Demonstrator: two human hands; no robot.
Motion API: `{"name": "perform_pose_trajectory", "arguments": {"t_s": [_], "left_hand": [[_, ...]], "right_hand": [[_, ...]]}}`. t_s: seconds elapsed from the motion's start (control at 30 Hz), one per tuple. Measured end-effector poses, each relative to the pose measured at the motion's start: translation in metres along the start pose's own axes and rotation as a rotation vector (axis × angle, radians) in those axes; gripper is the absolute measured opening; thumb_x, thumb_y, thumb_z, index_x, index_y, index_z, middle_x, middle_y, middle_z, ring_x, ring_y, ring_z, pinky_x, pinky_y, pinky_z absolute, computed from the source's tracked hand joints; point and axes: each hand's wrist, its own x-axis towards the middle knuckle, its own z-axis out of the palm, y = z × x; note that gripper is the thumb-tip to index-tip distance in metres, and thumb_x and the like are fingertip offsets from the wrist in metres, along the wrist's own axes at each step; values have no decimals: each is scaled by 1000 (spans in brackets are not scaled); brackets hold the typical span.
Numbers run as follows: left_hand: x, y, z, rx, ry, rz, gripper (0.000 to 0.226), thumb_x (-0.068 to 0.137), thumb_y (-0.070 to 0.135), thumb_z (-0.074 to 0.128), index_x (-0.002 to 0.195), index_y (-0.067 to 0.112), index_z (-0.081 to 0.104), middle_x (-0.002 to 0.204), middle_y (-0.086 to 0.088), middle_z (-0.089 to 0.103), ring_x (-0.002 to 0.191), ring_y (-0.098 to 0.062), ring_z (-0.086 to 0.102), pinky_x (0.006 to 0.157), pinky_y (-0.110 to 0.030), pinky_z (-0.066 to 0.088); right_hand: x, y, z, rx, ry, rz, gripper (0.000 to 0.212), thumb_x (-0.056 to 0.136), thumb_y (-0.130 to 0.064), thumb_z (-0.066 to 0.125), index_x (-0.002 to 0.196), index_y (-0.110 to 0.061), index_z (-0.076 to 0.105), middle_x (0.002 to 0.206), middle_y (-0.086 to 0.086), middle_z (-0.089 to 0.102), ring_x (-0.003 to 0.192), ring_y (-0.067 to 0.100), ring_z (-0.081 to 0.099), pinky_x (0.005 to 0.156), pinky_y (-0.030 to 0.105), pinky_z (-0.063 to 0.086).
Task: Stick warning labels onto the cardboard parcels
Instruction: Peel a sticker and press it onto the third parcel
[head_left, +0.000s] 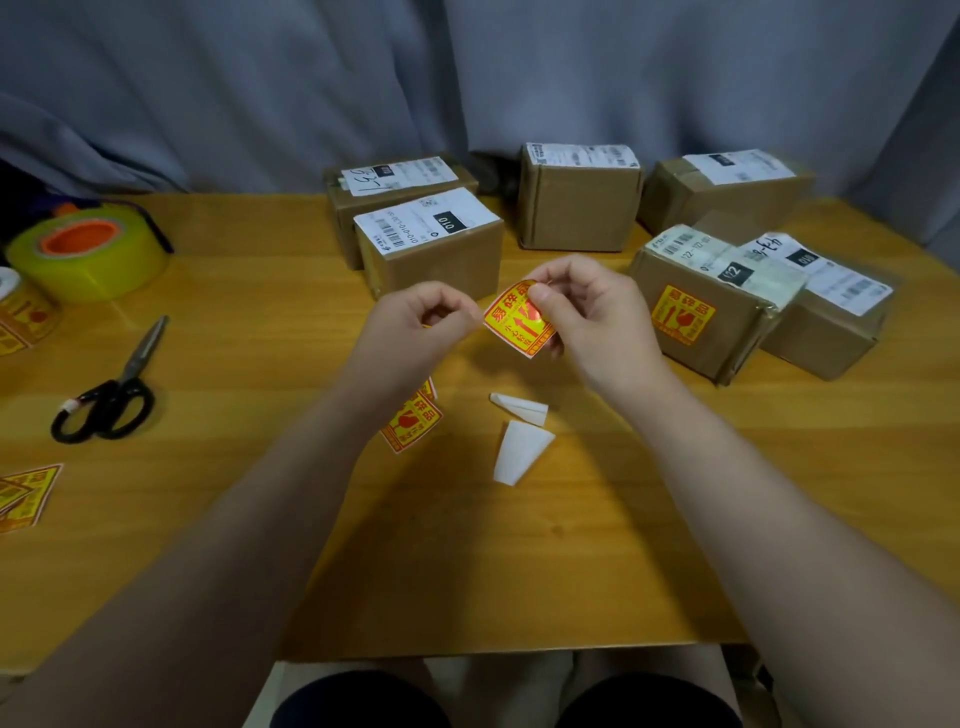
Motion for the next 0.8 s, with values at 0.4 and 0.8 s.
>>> {"name": "perform_pose_trajectory", "arguments": {"t_s": [0.4, 0.8], "left_hand": [[-3, 0, -2, -10, -43, -48, 17, 86, 12, 61, 75, 20, 69, 77, 0, 65, 70, -3, 55, 63, -12, 45], [-4, -1, 1, -42, -53, -37, 18, 86, 8, 59, 74, 17, 69, 75, 0, 65, 72, -7, 55, 67, -17, 45]], "right_hand": [[-3, -1, 2, 33, 39, -32, 16, 94, -13, 55, 104, -19, 66, 90, -2, 66, 76, 8, 65, 50, 17, 51], [-3, 3, -3, -3, 41, -8, 19, 94, -15, 55, 109, -17, 66, 98, 0, 66, 87, 11, 65, 54, 14, 51]]}}
